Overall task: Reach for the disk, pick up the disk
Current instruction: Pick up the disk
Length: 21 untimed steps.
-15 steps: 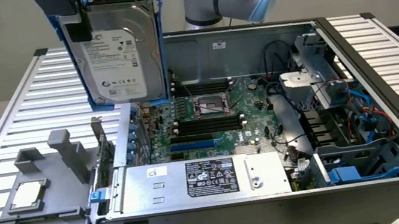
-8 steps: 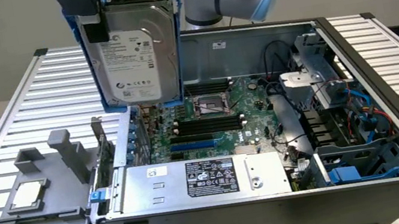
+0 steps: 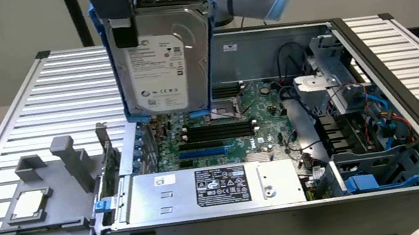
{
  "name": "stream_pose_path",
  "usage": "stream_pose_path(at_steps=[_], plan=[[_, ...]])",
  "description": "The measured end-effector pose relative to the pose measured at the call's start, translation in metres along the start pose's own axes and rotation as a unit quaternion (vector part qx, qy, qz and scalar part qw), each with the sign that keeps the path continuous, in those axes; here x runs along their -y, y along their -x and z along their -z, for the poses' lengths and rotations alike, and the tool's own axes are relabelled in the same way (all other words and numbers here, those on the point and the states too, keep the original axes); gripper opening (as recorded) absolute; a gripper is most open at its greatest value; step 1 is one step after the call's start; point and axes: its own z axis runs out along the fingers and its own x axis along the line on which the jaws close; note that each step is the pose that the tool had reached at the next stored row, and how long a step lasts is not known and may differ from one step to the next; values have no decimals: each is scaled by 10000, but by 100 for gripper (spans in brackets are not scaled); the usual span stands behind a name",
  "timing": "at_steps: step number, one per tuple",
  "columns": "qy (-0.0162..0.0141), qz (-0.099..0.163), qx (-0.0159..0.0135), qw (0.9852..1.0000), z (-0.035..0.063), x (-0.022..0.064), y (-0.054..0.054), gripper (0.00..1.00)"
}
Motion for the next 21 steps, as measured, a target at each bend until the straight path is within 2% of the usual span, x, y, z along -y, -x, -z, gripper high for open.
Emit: stream_pose_path(at_steps=[21], plan=[[134,-6,2,9999,75,674,-309,33]])
